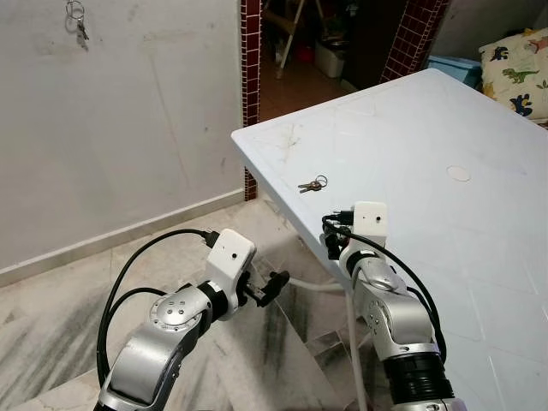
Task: Hang keys on a hook
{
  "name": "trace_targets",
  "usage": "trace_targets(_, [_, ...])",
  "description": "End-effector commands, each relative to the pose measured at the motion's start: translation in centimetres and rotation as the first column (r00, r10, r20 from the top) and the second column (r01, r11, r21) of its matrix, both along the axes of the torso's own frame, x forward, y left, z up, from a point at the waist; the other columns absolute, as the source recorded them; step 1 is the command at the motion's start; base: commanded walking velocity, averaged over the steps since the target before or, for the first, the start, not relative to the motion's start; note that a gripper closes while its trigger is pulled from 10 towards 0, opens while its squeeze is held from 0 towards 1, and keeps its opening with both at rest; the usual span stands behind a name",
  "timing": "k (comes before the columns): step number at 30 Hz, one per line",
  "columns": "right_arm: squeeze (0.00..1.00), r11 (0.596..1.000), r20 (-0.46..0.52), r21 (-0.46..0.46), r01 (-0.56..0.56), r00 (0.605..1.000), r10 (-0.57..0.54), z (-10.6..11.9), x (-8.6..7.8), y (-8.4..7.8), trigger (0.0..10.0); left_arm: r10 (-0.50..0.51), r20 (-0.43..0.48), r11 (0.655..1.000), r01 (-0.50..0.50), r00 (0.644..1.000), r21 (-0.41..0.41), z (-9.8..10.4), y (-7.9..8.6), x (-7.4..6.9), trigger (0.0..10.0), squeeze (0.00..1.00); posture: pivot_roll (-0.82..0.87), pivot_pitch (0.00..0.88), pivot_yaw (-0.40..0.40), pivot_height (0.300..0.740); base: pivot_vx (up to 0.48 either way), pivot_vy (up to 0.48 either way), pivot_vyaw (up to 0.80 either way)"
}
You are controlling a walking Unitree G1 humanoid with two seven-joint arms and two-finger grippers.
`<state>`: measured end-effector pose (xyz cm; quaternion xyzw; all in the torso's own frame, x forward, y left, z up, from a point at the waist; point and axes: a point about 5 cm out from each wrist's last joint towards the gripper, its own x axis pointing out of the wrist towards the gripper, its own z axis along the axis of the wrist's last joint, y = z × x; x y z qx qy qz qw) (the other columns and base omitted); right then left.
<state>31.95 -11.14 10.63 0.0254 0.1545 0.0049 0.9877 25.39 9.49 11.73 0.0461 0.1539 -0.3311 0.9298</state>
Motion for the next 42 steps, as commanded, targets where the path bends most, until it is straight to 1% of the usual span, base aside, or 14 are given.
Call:
trace_targets(1, [0.0, 1.0, 0.016, -0.008, 0.013, 1.0, -0.013, 0.3, 0.3, -0.1, 7.1, -0.017, 0.014, 1.0, 0.017, 1.0, 0.003, 0.3, -0.3, -0.1, 10.0, 0.0, 0.22, 0.085, -0.04, 0.74, 0.0, 0.0, 0.0])
trace_targets(2, [0.0, 1.0, 0.016, -0.008, 0.013, 1.0, -0.013, 0.3, 0.3, -0.1, 7.1, -0.017, 0.014, 1.0, 0.017, 1.0, 0.003, 0.3, -0.3, -0.1, 10.0, 0.0, 0.22, 0.085, -0.04, 0.74, 0.0, 0.0, 0.0])
trace_targets(3, [0.0, 1.0, 0.018, -0.008, 0.013, 1.0, -0.013, 0.3, 0.3, 0.0, 6.5, -0.014, 0.014, 1.0, 0.014, 1.0, 0.002, 0.3, -0.3, -0.2, 10.0, 0.0, 0.22, 0.085, -0.04, 0.74, 0.0, 0.0, 0.0])
trace_targets(4, [0.0, 1.0, 0.019, -0.006, 0.013, 1.0, -0.013, 0.2, 0.4, 0.1, 2.9, -0.014, 0.014, 1.0, 0.014, 1.0, 0.002, 0.3, -0.2, -0.2, 10.0, 0.0, 0.22, 0.085, -0.04, 0.74, 0.0, 0.0, 0.0])
trace_targets(5, [0.0, 1.0, 0.018, -0.005, 0.013, 1.0, -0.013, 0.2, 0.4, 0.2, 0.8, -0.013, 0.014, 1.0, 0.013, 1.0, 0.002, 0.3, -0.2, -0.2, 10.0, 0.0, 0.22, 0.085, -0.04, 0.74, 0.0, 0.0, 0.0])
trace_targets(6, [0.0, 1.0, 0.018, -0.005, 0.013, 1.0, -0.013, 0.1, 0.4, 0.2, 0.8, -0.013, 0.014, 1.0, 0.013, 1.0, 0.002, 0.3, -0.2, -0.2, 10.0, 0.0, 0.22, 0.085, -0.04, 0.74, 0.0, 0.0, 0.0])
trace_targets(7, [0.0, 1.0, 0.018, -0.002, 0.014, 1.0, -0.014, 0.1, 0.4, 0.3, 0.0, -0.012, 0.014, 1.0, 0.012, 1.0, 0.002, 0.3, -0.2, -0.2, 10.0, 0.0, 0.22, 0.085, -0.04, 0.74, 0.0, 0.0, 0.0])
trace_targets(23, [0.0, 1.0, 0.01, -0.01, 0.014, 1.0, -0.014, -0.5, 0.8, 0.8, 0.0, -0.027, -0.001, 1.0, 0.027, 1.0, 0.001, 0.2, -0.4, 0.0, 10.0, 0.0, 0.22, 0.09, -0.04, 0.74, 0.0, 0.0, 0.0])
trace_targets(34, [0.0, 0.999, 0.012, -0.023, 0.031, 0.999, -0.031, -0.8, 0.9, 0.6, 0.0, -0.022, 0.004, 1.0, 0.022, 1.0, 0.001, 0.3, -0.4, 0.0, 10.0, 0.0, 0.22, 0.091, -0.038, 0.74, 0.0, 0.0, 0.0])
trace_targets(42, [0.0, 0.998, 0.022, -0.039, 0.054, 0.998, -0.053, -0.9, 0.9, -0.1, 0.0, -0.023, 0.008, 1.0, 0.023, 1.0, -0.001, 0.4, -0.5, 0.0, 10.0, 0.0, 0.22, 0.093, -0.039, 0.74, 0.0, 0.0, 0.0])
